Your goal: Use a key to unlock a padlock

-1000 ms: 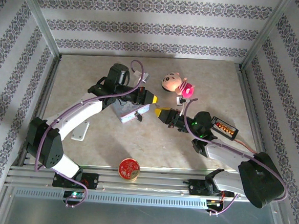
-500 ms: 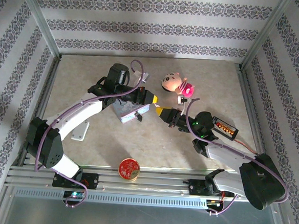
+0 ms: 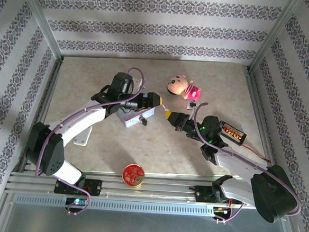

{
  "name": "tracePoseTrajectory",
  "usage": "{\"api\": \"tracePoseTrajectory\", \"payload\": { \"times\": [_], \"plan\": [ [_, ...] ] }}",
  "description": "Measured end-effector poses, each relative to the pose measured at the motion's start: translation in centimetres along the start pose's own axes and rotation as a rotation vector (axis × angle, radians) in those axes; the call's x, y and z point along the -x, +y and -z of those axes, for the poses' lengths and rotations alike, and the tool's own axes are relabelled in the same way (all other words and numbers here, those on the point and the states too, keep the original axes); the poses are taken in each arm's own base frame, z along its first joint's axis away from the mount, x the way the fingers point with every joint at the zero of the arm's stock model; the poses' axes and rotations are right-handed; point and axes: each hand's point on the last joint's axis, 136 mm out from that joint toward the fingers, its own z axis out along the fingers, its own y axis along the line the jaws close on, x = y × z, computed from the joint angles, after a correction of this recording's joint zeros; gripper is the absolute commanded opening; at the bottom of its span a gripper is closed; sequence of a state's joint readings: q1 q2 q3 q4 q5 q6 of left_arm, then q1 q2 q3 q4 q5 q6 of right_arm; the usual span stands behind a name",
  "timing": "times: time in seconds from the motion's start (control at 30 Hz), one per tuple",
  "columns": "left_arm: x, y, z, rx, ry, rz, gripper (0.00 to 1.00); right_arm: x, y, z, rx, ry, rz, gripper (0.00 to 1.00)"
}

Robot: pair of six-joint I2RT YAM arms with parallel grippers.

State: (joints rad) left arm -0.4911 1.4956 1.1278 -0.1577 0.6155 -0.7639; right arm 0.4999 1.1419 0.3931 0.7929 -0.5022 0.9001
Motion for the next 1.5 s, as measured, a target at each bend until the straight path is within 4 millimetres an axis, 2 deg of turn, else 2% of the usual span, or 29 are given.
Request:
{"api": "tracePoseTrajectory", "payload": {
  "times": [0.07, 0.13, 0.37, 0.63, 0.8, 0.93, 1.03, 1.17, 1.33, 1.43, 1.5],
  "plan": [
    [-0.2, 2.2, 0.4, 0.121, -0.072, 0.043, 0.88, -0.7, -1.6, 0.1, -0.071, 0.02, -0.015, 0.0],
    [-0.6, 3.5, 0.7, 0.219, -0.132, 0.065, 0.88, -1.3, -3.3, 0.3, -0.146, 0.033, -0.03, 0.0],
    [-1.5, 5.1, 0.9, 0.443, -0.284, 0.067, 0.87, -2.2, -7.2, 2.2, -0.337, -0.002, -0.064, 0.0],
    [-3.3, 8.5, -2.0, 0.679, -0.29, 0.049, 0.82, -4.8, -11.9, 5.6, -0.529, -0.003, -0.115, 0.0],
    [-4.5, 11.1, -2.4, 0.79, -0.289, 0.082, 0.75, -5.2, -12.9, 6.4, -0.577, -0.007, -0.121, 0.0],
    [-4.6, 12.1, -2.4, 0.82, -0.312, 0.113, 0.69, -5.8, -13.7, 6.8, -0.605, 0.003, -0.124, 0.0],
    [-4.9, 12.9, -2.4, 0.833, -0.333, 0.131, 0.61, -6.3, -14.3, 6.9, -0.626, 0.02, -0.129, 0.0],
    [-5.4, 14.3, -3.1, 0.85, -0.352, 0.146, 0.61, -7.0, -15.1, 7.0, -0.653, 0.044, -0.141, 0.0],
    [-6.3, 16.7, -5.5, 0.922, -0.332, 0.138, 0.62, -7.5, -15.7, 7.1, -0.671, 0.062, -0.147, 0.0],
    [-6.5, 17.3, -6.7, 0.942, -0.322, 0.14, 0.64, -7.4, -15.7, 7.0, -0.67, 0.064, -0.14, 0.0],
    [-6.3, 17.4, -6.8, 0.953, -0.327, 0.138, 0.66, -7.3, -15.6, 6.8, -0.668, 0.063, -0.134, 0.0]
  ]
}}
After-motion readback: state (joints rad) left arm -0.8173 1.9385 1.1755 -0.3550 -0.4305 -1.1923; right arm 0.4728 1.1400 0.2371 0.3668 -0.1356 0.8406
